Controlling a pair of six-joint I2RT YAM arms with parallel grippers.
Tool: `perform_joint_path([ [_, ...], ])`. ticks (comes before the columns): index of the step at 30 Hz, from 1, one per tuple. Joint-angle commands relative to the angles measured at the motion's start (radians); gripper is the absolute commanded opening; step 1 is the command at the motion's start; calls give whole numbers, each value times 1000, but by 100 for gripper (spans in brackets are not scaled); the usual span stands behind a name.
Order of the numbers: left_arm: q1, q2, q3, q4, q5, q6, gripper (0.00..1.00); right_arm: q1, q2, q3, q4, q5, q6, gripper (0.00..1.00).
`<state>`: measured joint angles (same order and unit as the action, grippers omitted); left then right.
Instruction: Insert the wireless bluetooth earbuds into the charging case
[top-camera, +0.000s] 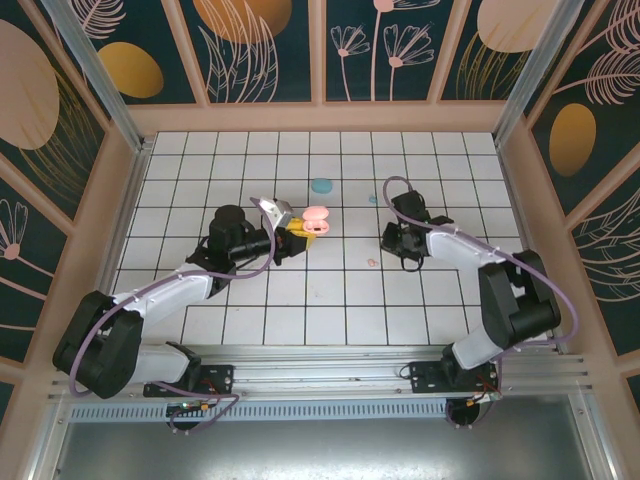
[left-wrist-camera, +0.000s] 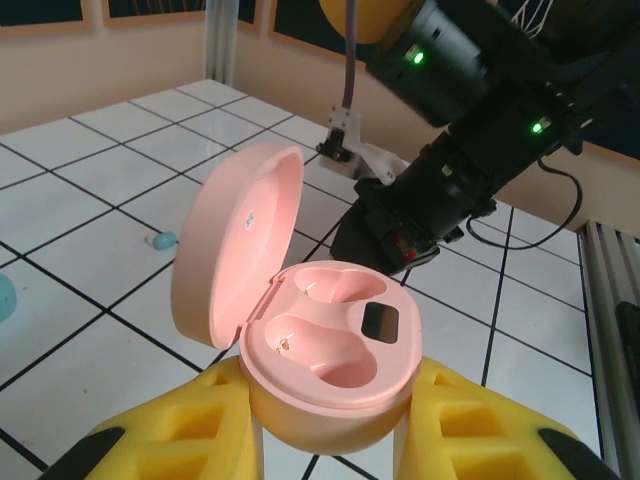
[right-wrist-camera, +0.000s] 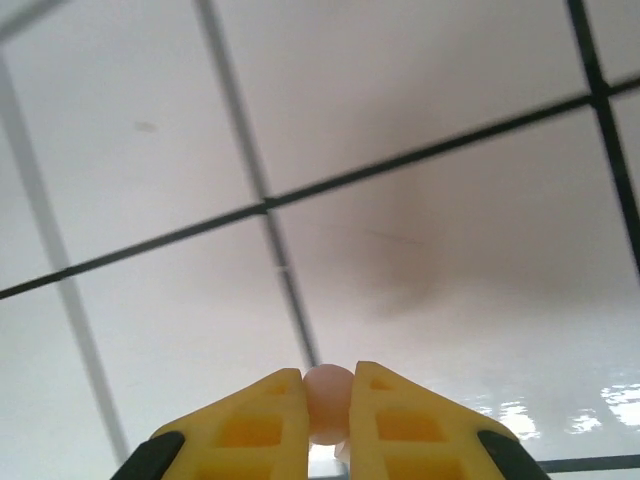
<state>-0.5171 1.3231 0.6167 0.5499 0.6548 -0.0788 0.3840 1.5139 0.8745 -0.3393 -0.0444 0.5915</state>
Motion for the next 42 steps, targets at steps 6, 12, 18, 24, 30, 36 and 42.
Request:
perform_joint_path([
  [6,1,4,-5,89,29,32,16,54,-231,6,159,-230,-168,0],
  [12,2,8,15,50,28,39,15,138,-318,46,228,-369,-256,0],
  [18,1,-10,6,55,38,37,15,237,-320,109,271,-431,-317,0],
  [24,2,-24,10,50,51,33,15,282,-278,175,265,-439,-363,0],
  [30,1,-43,17,47,69,21,14,305,-218,242,184,-391,-393,0],
  [36,1,-68,11,50,67,18,14,329,-213,245,144,-319,-390,0],
  [42,1,-74,12,61,61,11,14,329,-233,224,152,-308,-381,0],
])
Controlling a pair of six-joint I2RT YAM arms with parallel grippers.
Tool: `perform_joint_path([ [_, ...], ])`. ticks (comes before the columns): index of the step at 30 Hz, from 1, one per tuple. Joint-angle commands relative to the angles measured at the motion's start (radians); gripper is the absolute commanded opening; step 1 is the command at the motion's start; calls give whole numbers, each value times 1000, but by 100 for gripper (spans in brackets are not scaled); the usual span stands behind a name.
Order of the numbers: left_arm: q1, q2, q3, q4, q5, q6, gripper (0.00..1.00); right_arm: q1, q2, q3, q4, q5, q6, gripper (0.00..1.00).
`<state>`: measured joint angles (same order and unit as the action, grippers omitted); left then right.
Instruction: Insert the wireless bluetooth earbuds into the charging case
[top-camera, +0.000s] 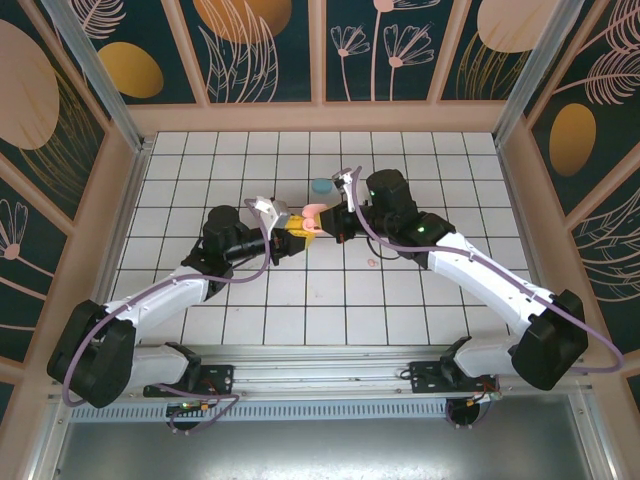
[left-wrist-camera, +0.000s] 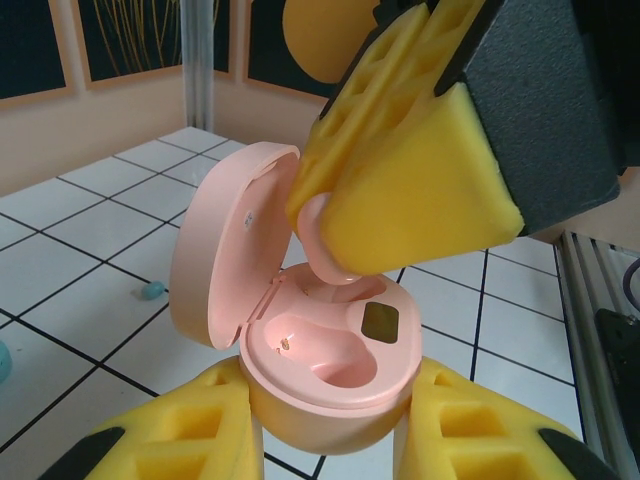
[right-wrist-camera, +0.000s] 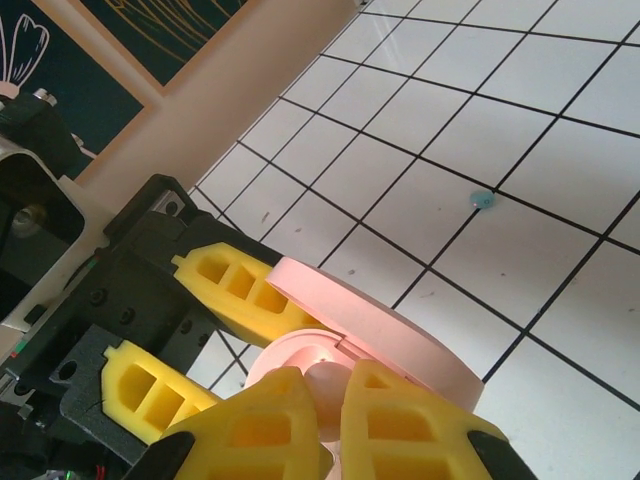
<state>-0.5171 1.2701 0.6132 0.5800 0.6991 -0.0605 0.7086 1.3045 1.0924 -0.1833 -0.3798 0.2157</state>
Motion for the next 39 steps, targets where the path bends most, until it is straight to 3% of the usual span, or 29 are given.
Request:
perform_joint_path([
  [1,1,-21,17,30,16,-8,14,5,-26,5,-7,33,-7,0],
  [39,0,9,33,113,-23,-54,13,5,10,12,-76,28,111,0],
])
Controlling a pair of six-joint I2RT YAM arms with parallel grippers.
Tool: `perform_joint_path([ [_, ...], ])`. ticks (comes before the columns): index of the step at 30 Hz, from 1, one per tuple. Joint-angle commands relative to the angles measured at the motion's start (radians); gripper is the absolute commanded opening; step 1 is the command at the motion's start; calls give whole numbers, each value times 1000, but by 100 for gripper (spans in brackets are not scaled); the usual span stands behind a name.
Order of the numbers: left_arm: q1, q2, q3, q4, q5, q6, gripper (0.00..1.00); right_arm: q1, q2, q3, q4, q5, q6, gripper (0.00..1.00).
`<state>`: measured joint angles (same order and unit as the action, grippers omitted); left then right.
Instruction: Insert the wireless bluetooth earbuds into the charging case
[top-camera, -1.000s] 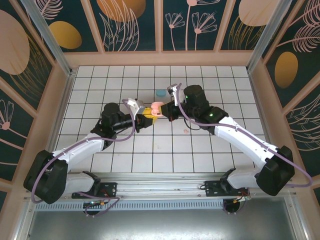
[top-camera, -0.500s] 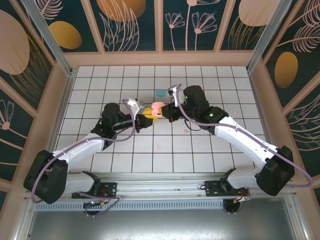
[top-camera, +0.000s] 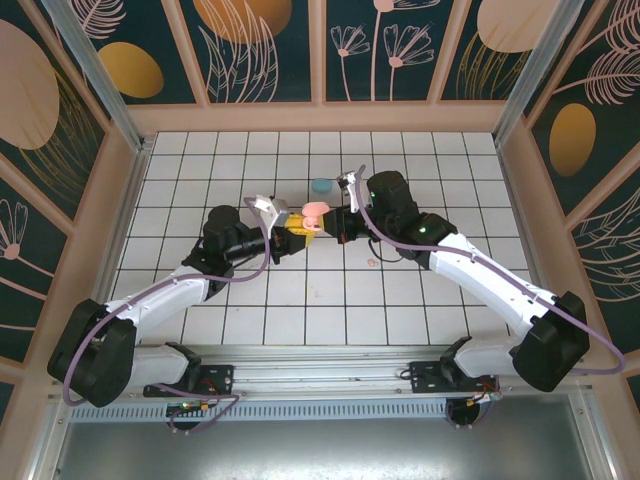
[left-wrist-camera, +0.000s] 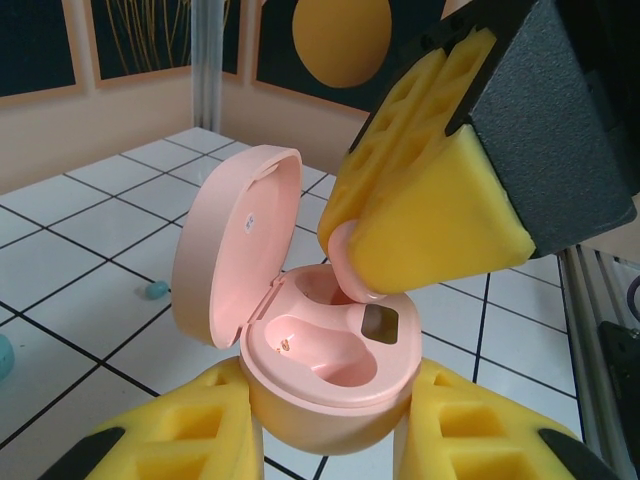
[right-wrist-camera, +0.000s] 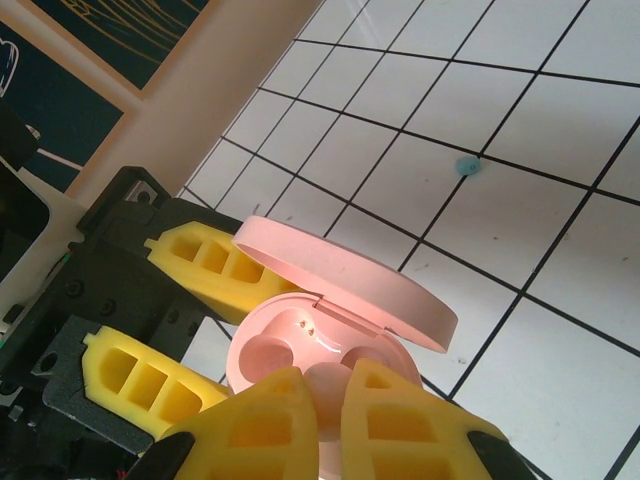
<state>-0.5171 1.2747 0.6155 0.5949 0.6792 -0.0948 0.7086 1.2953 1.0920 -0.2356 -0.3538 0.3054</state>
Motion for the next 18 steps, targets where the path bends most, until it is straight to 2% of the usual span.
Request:
perform_joint_path([
  [1,2,4,30,98,-4,-21,13,4,23,15,-29,7,21,0],
  [6,1,-4,26,99,-3,-23,13,11,46,56,-103,89,14,5],
  [13,1,-9,25,95,-1,-22,13,15,55,74,-120,91,7,9],
  [18,2,-7,30,95,0,-21,13,15,54,85,-136,104,0,16],
])
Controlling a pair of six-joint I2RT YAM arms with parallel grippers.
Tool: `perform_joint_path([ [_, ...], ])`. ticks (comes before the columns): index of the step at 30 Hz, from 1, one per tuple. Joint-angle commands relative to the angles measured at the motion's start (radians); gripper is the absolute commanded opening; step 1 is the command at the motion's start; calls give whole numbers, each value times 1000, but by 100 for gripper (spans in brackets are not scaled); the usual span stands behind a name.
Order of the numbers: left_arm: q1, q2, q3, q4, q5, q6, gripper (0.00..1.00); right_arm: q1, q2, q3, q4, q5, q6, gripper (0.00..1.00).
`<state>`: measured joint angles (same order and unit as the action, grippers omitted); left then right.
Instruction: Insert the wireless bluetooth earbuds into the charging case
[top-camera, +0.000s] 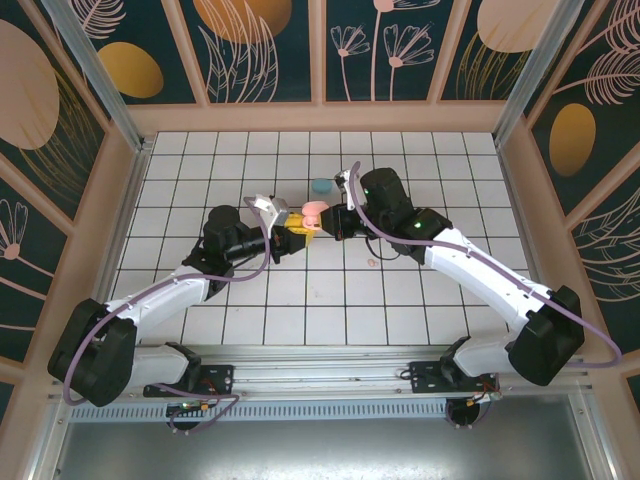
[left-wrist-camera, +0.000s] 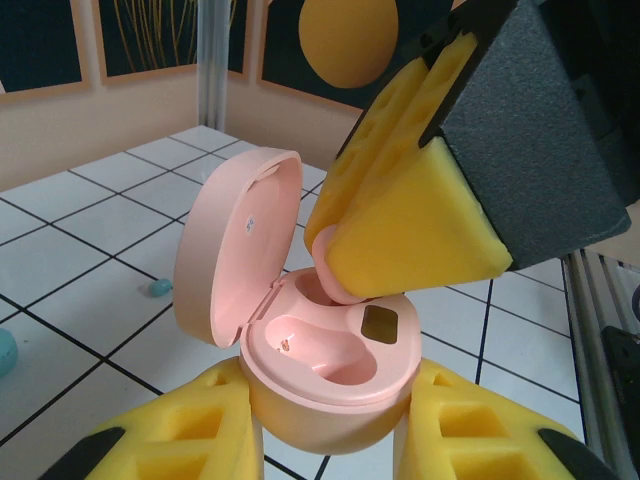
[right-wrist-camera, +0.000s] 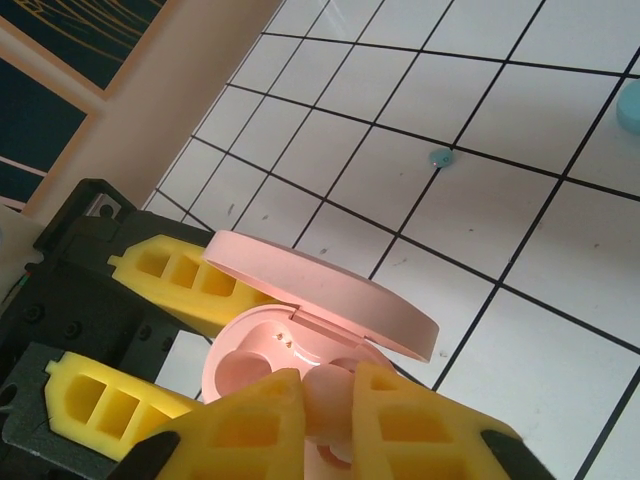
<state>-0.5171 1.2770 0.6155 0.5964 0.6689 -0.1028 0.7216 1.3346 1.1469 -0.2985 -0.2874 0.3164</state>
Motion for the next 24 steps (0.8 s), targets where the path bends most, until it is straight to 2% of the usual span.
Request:
perform_joint_path([
  [1,2,-8,30,95,11,-16,13,2,14,33,-77,43,-11,16],
  [16,1,-5,18,115,12,-28,13,4,-1,74,-108,89,14,25],
  [24,1,-13,10,118,12,-29,13,4,-6,80,-103,97,32,26],
])
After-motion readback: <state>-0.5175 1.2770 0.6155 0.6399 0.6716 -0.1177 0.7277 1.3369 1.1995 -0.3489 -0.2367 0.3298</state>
